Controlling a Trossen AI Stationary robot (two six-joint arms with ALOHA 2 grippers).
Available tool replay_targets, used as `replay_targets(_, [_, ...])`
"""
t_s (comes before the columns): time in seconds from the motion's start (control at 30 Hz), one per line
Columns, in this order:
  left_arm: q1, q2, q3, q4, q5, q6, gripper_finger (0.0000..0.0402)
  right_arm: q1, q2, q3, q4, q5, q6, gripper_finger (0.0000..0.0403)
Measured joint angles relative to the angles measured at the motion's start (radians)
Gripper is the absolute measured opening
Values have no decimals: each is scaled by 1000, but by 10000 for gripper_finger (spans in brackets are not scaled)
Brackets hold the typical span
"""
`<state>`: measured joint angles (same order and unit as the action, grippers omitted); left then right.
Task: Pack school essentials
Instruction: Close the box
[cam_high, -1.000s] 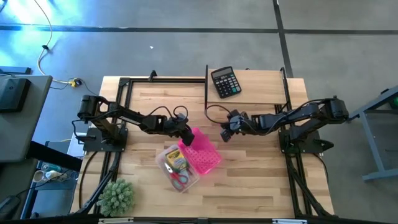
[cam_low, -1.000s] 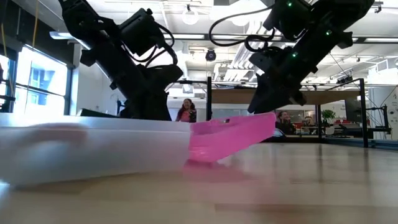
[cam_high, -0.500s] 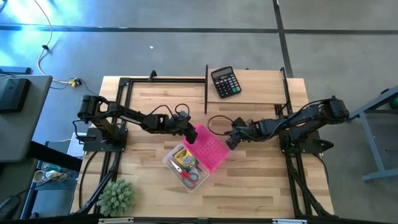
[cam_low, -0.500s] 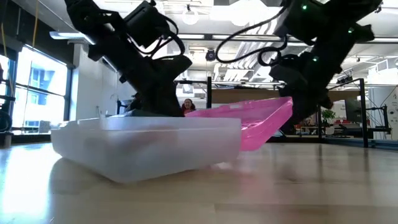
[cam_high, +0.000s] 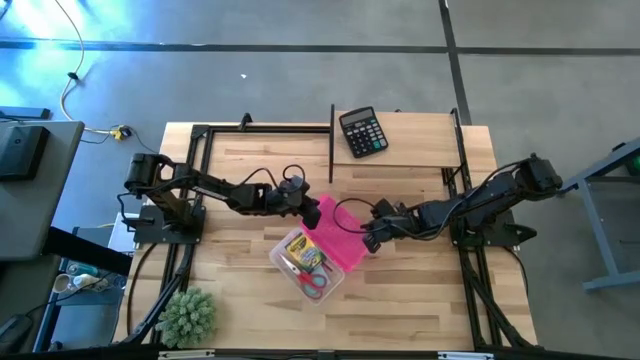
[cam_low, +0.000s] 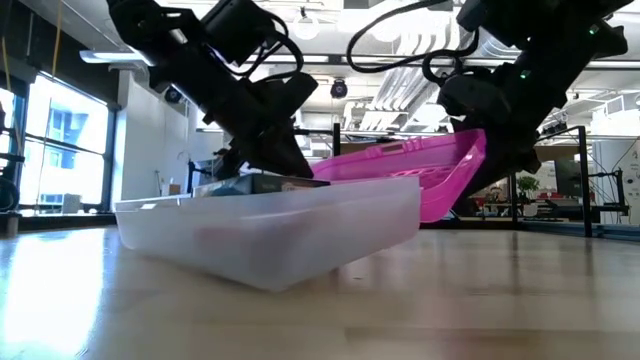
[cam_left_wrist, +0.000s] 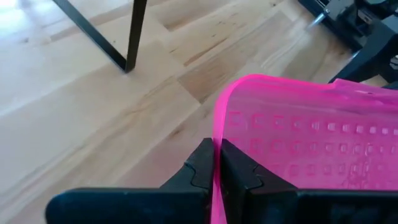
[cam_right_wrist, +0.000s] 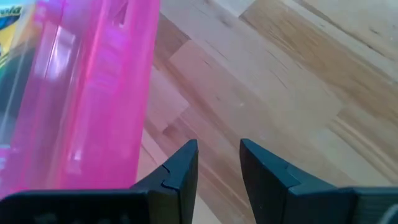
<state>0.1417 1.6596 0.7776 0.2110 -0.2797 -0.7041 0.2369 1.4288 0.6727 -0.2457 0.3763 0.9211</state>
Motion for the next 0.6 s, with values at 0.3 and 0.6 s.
replay_targets(0.3, [-2,0,0,26,-54,55,3,-2,-13,0,62,13,-94,108])
replay_targets(0.6, [-7,-1,0,50,-65,81,3,-2,-62,-1,139,3,-163,108])
